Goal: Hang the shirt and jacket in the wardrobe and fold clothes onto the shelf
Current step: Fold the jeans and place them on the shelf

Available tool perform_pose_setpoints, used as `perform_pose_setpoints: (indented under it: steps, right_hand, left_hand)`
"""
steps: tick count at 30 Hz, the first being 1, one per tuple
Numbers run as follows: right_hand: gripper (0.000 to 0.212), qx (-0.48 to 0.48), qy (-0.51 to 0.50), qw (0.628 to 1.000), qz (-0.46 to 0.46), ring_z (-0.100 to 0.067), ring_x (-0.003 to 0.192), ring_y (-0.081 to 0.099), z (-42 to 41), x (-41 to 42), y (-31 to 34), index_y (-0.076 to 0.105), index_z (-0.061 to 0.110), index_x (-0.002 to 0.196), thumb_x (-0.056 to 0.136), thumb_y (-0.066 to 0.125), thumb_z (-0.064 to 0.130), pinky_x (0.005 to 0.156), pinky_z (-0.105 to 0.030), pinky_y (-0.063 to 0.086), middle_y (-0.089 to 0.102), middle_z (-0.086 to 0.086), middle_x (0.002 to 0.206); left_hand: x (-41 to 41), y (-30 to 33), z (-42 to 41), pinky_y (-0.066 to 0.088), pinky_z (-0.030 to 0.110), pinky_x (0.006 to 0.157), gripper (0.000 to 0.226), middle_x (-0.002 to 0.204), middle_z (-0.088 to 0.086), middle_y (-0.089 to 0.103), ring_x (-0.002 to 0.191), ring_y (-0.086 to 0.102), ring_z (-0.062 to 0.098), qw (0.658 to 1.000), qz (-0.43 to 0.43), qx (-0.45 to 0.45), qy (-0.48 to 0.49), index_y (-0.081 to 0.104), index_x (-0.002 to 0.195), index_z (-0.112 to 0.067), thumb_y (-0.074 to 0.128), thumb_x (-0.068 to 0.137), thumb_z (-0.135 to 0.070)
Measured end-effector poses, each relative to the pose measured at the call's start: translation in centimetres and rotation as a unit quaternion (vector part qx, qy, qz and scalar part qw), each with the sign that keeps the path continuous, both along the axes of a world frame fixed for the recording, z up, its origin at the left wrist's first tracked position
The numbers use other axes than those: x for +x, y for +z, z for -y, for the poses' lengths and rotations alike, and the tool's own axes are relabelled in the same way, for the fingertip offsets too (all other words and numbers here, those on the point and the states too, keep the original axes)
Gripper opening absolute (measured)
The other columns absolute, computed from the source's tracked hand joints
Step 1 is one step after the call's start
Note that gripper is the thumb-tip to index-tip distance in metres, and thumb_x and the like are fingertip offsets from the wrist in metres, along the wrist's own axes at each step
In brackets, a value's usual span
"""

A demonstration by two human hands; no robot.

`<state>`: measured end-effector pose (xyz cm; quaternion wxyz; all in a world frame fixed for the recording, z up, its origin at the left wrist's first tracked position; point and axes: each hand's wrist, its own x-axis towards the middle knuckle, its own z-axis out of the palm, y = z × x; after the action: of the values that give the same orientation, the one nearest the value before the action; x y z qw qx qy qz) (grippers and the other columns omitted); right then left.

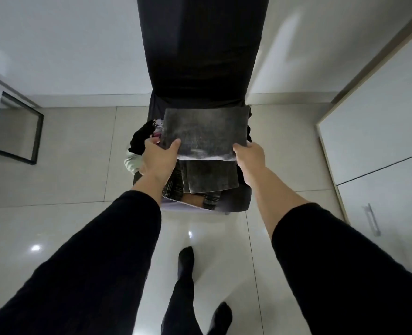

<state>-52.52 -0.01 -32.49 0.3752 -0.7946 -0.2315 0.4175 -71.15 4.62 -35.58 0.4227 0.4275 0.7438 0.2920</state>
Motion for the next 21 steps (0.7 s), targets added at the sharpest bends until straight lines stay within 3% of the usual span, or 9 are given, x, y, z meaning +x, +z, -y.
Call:
perform_pose_setpoints:
  steps: [2,4,10,12,15,19,21]
  right_hand:
    - [0.03,-0.018,-0.014,1.0,-0.003,-0.027,0.086,0.059,2.1,-0.7,-1.9,0.063,0.005,0.107,0.091,0.055,0.028,0.071,-0.03,0.04,0.067,-0.011,0.101]
    - [0.04,-0.043,-0.009,0.999,-0.008,-0.026,0.085,0.055,3.7,-1.3,-4.2,0.061,0.003,0.113,0.093,0.053,0.037,0.073,-0.029,0.038,0.063,-0.008,0.099]
    - [0.06,-0.104,-0.059,0.992,-0.031,-0.031,0.105,0.058,5.4,-3.2,-12.7,0.048,0.007,0.127,0.084,0.064,0.047,0.092,-0.04,0.047,0.062,-0.007,0.113]
    - [0.073,-0.135,-0.067,0.989,0.005,-0.035,0.117,0.05,5.0,-3.4,-14.7,0.039,0.011,0.132,0.079,0.07,0.049,0.097,-0.043,0.045,0.052,-0.011,0.125]
    - [0.089,-0.132,-0.065,0.988,0.044,-0.036,0.128,0.041,4.1,-3.0,-16.8,0.03,0.013,0.143,0.074,0.076,0.047,0.104,-0.046,0.04,0.039,-0.015,0.14]
    - [0.077,-0.021,-0.122,0.985,-0.117,-0.028,0.116,0.056,3.5,-2.4,-18.4,0.035,0.011,0.14,0.077,0.078,0.022,0.101,-0.038,0.046,0.053,-0.008,0.133]
    - [0.075,-0.016,-0.133,0.978,-0.161,-0.024,0.11,0.057,3.7,-2.1,-18.5,0.035,0.014,0.14,0.078,0.077,0.021,0.097,-0.035,0.046,0.054,-0.005,0.129]
  left_hand:
    - [-0.6,-1.6,2.1,0.045,0.047,0.098,0.074,0.112,0.003,0.064,0.103,0.061,0.028,1.0,-0.002,-0.023,-0.005,0.049,0.123,-0.017,0.066,0.067,-0.063]
    - [-1.1,-3.3,3.8,0.045,0.047,0.098,0.078,0.111,0.003,0.066,0.104,0.061,0.028,0.999,-0.013,-0.048,-0.014,0.053,0.12,-0.018,0.06,0.063,-0.071]
    - [-2.4,-10.0,5.1,0.046,0.039,0.09,0.048,0.104,0.005,0.064,0.105,0.059,0.03,0.994,-0.072,-0.08,-0.027,0.051,0.11,-0.013,0.067,0.081,-0.049]
    - [-2.8,-12.1,4.4,0.047,0.037,0.09,0.054,0.11,0.008,0.064,0.107,0.059,0.03,0.994,-0.067,-0.083,-0.027,0.051,0.115,-0.009,0.072,0.078,-0.044]
    - [-3.0,-14.6,3.1,0.042,0.045,0.103,0.078,0.128,0.012,0.057,0.119,0.054,0.032,0.996,-0.045,-0.065,-0.028,0.046,0.131,-0.006,0.077,0.071,-0.045]
    - [-2.5,-16.1,2.2,0.033,0.045,0.11,0.077,0.139,0.013,0.044,0.129,0.041,0.035,0.994,-0.071,-0.066,-0.053,0.042,0.139,-0.011,0.071,0.078,-0.045]
    - [-2.4,-16.3,2.1,0.04,0.043,0.105,0.075,0.132,0.01,0.051,0.121,0.05,0.031,0.997,-0.004,-0.072,-0.033,0.046,0.135,-0.012,0.073,0.074,-0.046]
